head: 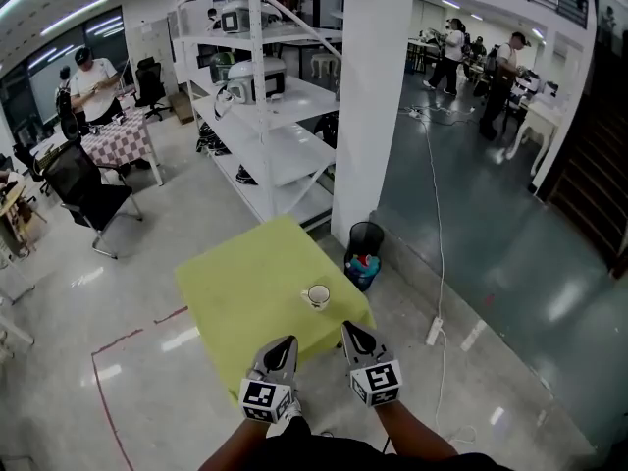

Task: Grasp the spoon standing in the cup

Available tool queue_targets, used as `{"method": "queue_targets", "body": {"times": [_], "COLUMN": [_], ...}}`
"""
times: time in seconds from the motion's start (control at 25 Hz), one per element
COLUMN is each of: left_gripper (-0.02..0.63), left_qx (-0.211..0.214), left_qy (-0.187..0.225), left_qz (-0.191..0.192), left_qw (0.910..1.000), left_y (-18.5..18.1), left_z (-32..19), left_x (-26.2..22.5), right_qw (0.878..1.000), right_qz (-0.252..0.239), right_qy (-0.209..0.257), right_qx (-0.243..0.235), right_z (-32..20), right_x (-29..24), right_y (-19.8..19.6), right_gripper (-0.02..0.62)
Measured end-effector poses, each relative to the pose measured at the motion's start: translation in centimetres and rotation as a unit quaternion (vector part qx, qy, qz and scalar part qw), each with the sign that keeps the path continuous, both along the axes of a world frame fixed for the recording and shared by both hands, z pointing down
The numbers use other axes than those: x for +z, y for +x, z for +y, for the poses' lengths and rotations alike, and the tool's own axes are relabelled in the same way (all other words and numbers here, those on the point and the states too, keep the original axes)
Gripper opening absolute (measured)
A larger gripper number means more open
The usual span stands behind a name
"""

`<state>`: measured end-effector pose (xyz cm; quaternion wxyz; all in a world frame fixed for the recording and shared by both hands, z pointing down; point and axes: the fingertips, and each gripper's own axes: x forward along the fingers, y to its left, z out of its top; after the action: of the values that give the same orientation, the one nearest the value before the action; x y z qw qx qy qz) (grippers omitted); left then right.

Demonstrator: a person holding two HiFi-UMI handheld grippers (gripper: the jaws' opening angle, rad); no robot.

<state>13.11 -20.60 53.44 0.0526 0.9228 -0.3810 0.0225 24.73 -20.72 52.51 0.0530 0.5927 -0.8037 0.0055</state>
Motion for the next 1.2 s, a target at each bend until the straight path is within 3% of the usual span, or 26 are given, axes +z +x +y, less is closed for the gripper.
{"method": "queue_targets", "body": {"times": [0.28, 0.56, 0.84, 1.2], "left_gripper": [0.006, 0.006, 0.006, 0.006], "left_qx": [-0.003, -0.001, 0.010, 0.038], "left_qy": [0.012, 0.018, 0.024, 0.031], "left_qz": [0.006, 0.001, 0.010, 0.014], "left_qw": [0.9999, 0.9998, 0.9996, 0.9987], "left_y": [-0.1, -1.2, -2.0, -1.7], "left_z": [-5.5, -10.6, -15.2, -17.4], "left_x": [-0.1, -0.8, -1.3, -1.4], "right_qw": [1.000, 1.000, 0.999, 0.999], "right_qz": [-0.001, -0.012, 0.015, 0.035], "right_qy": [0.025, 0.021, 0.025, 0.015], "right_qx": [0.008, -0.007, -0.012, 0.000], "right_z": [-4.6, -9.4, -13.5, -15.9], "right_x": [-1.5, -2.9, -4.1, -2.7], "right_y": [-0.5, -2.3, -3.6, -3.6], "right_gripper": [0.008, 0.008, 0.008, 0.008]}}
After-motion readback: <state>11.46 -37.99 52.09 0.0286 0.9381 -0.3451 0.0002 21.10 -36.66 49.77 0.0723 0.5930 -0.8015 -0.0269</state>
